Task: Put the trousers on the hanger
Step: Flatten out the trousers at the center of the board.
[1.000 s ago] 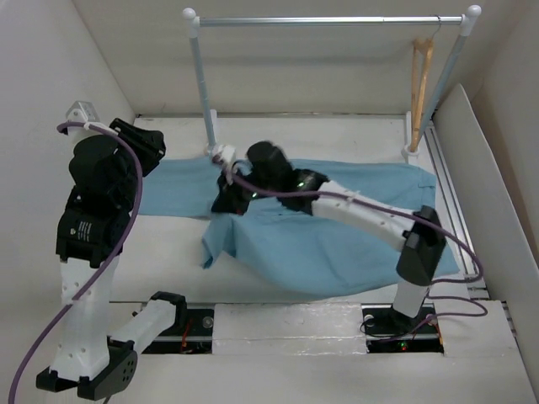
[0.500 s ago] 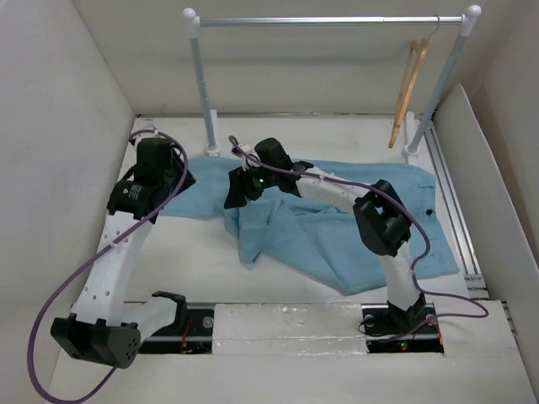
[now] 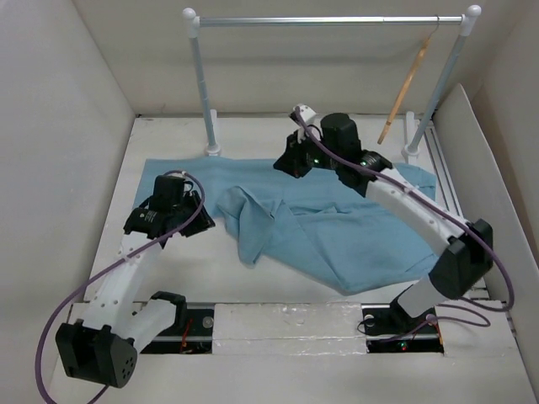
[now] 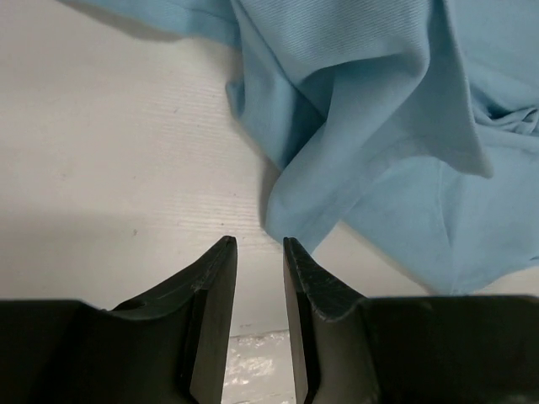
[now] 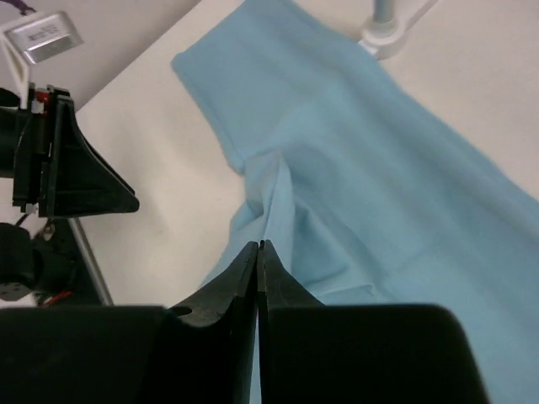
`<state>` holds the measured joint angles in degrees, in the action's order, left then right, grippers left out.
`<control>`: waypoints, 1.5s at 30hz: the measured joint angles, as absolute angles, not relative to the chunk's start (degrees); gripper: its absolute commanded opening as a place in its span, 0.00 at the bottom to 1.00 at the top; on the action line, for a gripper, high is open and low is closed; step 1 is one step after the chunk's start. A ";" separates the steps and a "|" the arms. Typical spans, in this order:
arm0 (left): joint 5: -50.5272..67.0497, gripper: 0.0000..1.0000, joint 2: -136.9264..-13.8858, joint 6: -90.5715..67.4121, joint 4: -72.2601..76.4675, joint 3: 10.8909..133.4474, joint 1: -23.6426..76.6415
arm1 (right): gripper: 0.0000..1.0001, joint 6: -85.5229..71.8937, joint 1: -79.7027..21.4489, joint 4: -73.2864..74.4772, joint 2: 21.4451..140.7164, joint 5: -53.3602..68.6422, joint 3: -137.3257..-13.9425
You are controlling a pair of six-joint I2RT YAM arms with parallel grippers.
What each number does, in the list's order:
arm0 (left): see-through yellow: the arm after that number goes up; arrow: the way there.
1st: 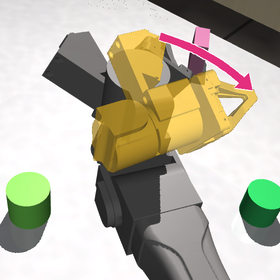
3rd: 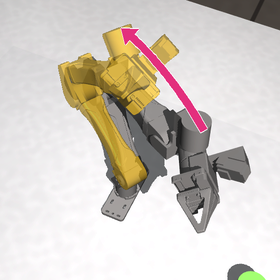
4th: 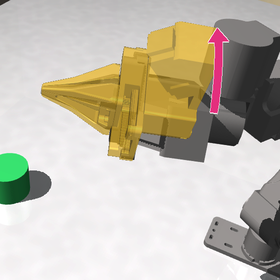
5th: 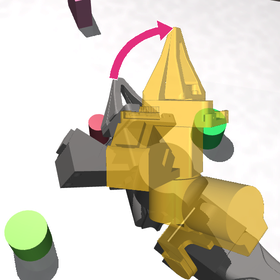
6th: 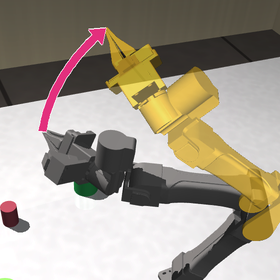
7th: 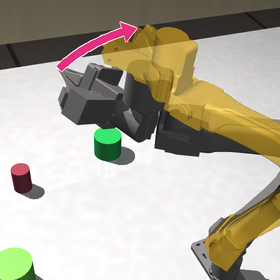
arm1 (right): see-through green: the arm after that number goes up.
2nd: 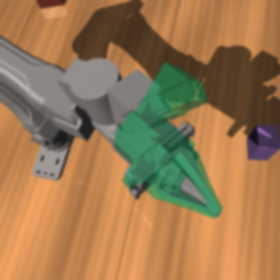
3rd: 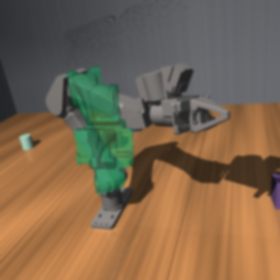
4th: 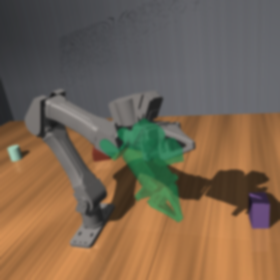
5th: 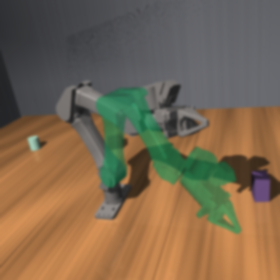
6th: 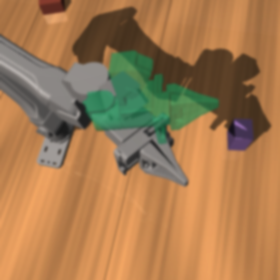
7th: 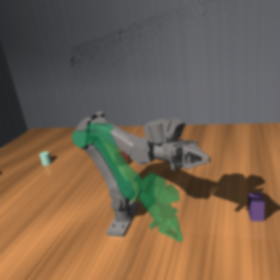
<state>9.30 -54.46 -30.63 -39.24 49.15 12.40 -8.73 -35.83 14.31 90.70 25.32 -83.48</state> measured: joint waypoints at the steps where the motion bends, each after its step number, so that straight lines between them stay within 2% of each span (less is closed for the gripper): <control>1: 10.24 0.25 -55.31 -30.02 -38.94 49.08 12.40 | 0.12 -7.88 -35.70 14.66 88.23 24.08 -81.80; 2: 10.90 0.26 -56.23 -29.32 -38.09 49.10 12.69 | 0.17 -7.14 -35.73 15.05 85.89 22.96 -79.92; 3: 10.44 0.26 -57.30 -28.64 -37.23 49.17 13.65 | 0.31 -6.48 -35.83 15.97 83.81 22.09 -78.00; 6: 6.46 0.22 -63.09 -27.66 -35.99 51.42 22.90 | 0.48 -4.95 -36.07 18.68 78.61 19.64 -72.14; 9: -4.84 0.23 -73.28 -28.88 -36.71 58.39 41.82 | 0.54 -4.19 -35.90 22.61 73.89 17.82 -67.55; 11: -10.22 0.28 -80.58 -30.65 -36.27 63.26 53.25 | 0.56 -3.92 -35.46 25.30 70.54 16.82 -65.80; 13: -12.47 0.32 -83.77 -32.25 -35.42 63.75 58.37 | 0.57 -3.84 -34.81 26.79 66.63 15.90 -64.27; 14: -13.10 0.39 -84.09 -33.21 -35.59 62.81 59.29 | 0.58 -3.84 -34.44 27.29 64.71 15.62 -63.55; 21: -17.58 0.41 -85.43 -38.35 -38.00 58.02 57.63 | 0.59 -3.79 -27.05 29.10 52.95 17.06 -56.31; 32: -16.84 0.41 -89.69 -40.12 -37.45 55.94 57.78 | 0.61 -0.67 -20.88 32.73 51.55 20.47 -54.24; 37: -16.49 0.41 -91.53 -40.36 -36.88 55.72 57.78 | 0.65 0.58 -17.98 33.28 51.48 22.04 -54.24; 40: -17.02 0.17 -93.97 -40.93 -36.58 55.72 57.78 | 0.68 0.91 -16.47 33.50 51.09 22.98 -53.80; 41: -17.43 0.00 -94.63 -41.17 -36.60 55.72 57.78 | 0.68 1.06 -16.05 33.71 50.81 23.18 -53.45; 45: -19.81 0.00 -94.39 -42.19 -37.23 55.72 57.78 | 0.70 1.32 -13.80 35.62 48.80 23.35 -51.18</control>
<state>-19.81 -94.39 -42.19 -37.23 55.72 57.78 1.32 -13.80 35.62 48.80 23.35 -51.18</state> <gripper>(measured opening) 0.023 0.694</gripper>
